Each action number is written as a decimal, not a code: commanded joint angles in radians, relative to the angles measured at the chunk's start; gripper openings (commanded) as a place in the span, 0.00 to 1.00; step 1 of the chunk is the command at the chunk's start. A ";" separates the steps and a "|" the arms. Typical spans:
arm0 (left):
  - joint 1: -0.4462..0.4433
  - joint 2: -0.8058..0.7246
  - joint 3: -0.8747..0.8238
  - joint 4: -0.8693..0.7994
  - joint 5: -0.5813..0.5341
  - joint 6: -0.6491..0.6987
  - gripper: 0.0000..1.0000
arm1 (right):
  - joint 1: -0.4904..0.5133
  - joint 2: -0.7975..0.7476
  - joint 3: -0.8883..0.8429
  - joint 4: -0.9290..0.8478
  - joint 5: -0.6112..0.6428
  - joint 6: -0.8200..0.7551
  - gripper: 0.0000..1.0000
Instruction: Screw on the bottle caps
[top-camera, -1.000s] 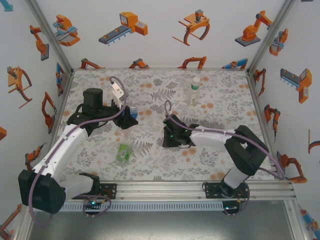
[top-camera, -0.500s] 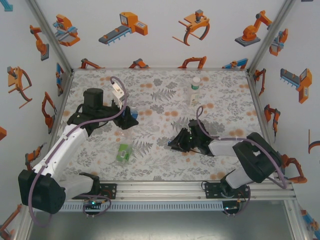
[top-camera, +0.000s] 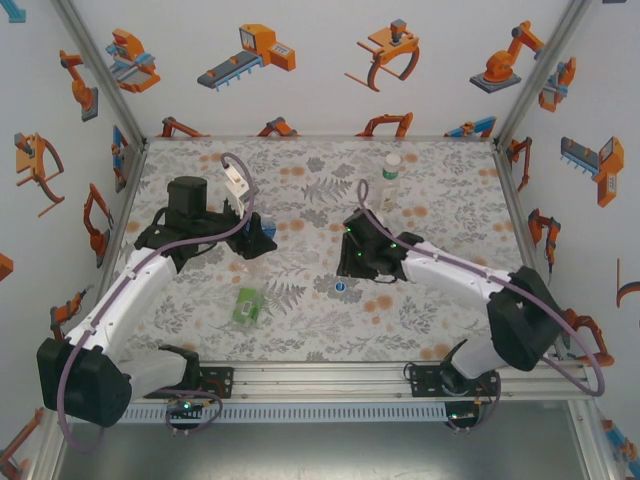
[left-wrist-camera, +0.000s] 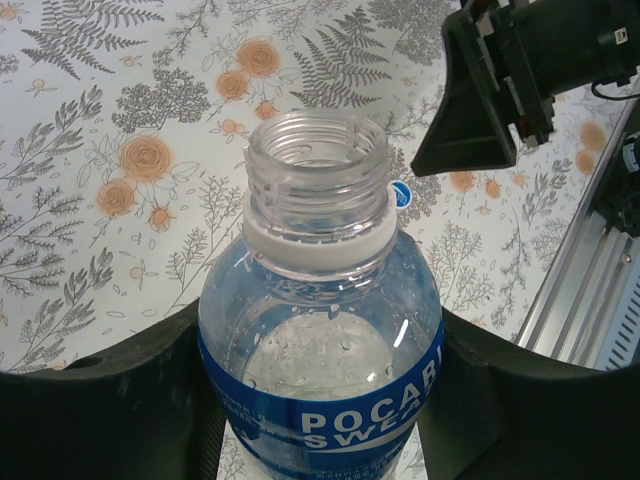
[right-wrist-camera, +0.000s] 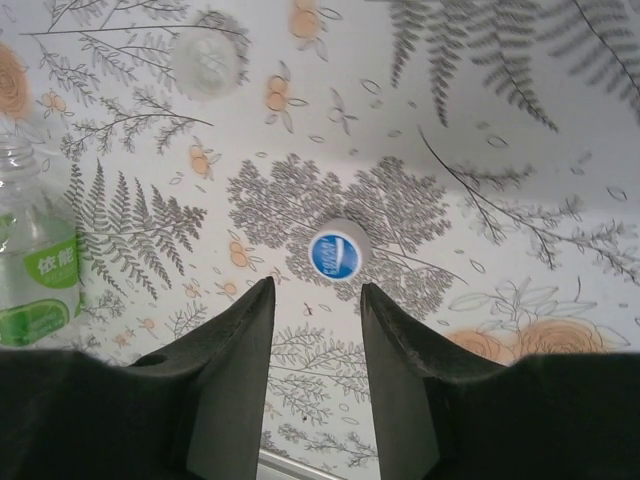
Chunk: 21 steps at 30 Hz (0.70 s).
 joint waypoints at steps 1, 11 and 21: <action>-0.004 -0.008 0.024 -0.017 0.002 0.017 0.04 | 0.044 0.097 0.087 -0.152 0.112 -0.102 0.42; -0.004 -0.007 0.027 -0.021 -0.001 0.022 0.04 | 0.099 0.271 0.201 -0.179 0.132 -0.110 0.46; -0.004 0.000 0.032 -0.021 0.002 0.021 0.04 | 0.106 0.289 0.173 -0.153 0.086 -0.092 0.42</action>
